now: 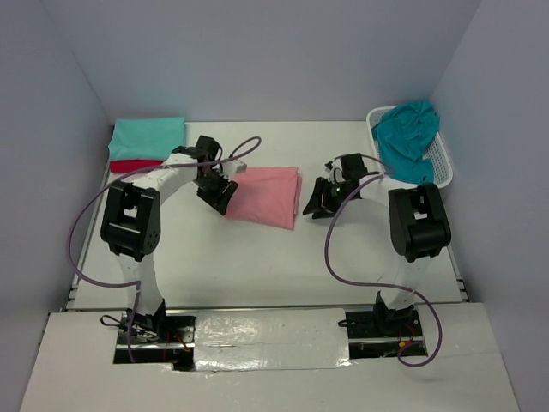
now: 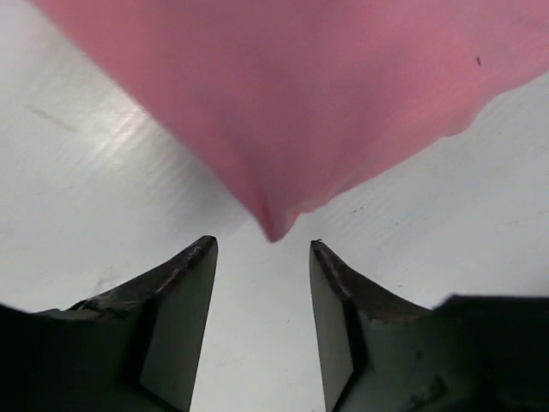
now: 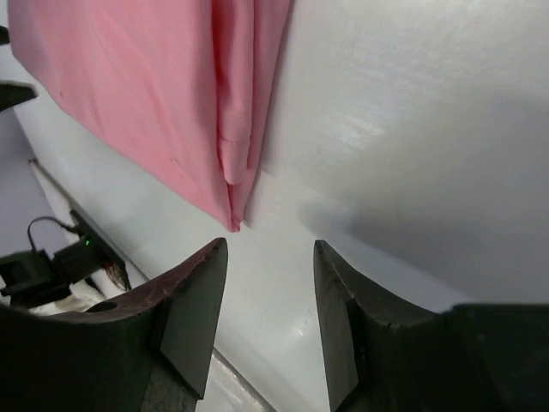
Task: Fold and stack the t-shirts
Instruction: Smooth out wrinkles on the folded tshirt
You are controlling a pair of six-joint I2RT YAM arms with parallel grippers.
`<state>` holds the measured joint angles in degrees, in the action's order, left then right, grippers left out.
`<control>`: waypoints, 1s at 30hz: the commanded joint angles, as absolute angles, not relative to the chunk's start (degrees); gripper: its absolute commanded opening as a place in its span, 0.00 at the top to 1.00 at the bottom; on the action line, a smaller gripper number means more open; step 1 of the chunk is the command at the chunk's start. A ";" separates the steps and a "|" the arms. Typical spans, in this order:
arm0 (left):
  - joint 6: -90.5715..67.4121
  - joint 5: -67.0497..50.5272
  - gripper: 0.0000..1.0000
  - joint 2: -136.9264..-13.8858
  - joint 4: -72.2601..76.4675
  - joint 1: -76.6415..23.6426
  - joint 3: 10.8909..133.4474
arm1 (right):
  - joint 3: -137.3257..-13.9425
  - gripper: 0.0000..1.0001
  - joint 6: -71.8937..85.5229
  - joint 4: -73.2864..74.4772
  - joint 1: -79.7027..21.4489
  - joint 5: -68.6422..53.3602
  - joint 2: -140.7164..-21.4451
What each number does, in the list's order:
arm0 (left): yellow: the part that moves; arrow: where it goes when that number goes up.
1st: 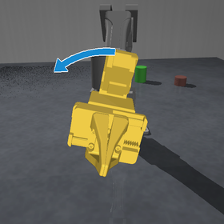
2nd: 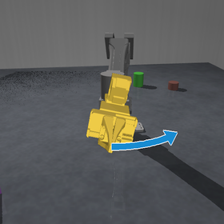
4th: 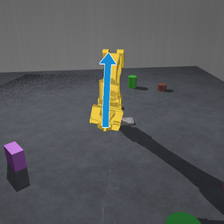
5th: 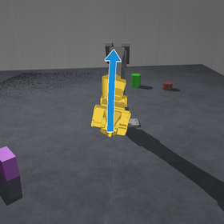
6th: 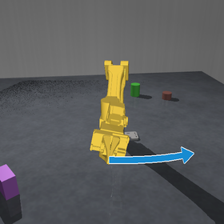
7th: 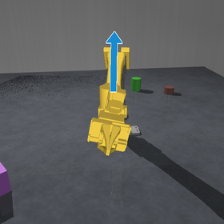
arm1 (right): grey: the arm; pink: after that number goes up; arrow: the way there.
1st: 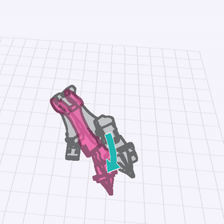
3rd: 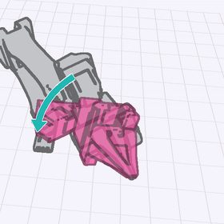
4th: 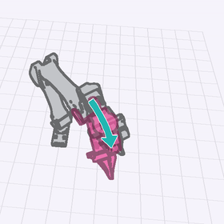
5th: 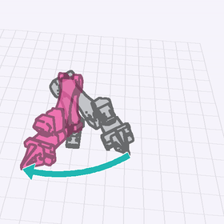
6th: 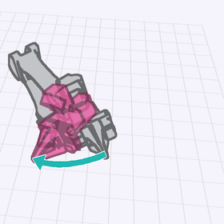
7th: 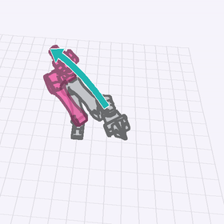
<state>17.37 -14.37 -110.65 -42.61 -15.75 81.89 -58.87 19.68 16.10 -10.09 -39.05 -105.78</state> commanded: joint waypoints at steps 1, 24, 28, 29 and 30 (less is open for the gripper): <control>19.07 -13.28 0.40 -106.96 -46.93 -13.11 89.37 | -68.07 0.47 16.79 23.10 -8.18 -32.90 -100.47; 0.62 -11.78 0.80 -124.36 -27.34 -14.06 102.04 | -92.28 1.00 43.94 5.28 -13.10 -30.41 -127.61; 0.53 -11.16 0.80 -126.30 -27.25 -13.45 102.39 | -92.90 1.00 47.45 3.17 -11.26 -30.67 -130.78; 0.53 -11.51 0.80 -126.73 -27.25 -13.10 102.13 | -92.55 1.00 48.07 2.47 -10.90 -31.20 -131.65; 0.53 -11.86 0.80 -126.83 -27.16 -13.01 102.04 | -92.29 1.00 49.03 2.11 -10.64 -31.46 -131.83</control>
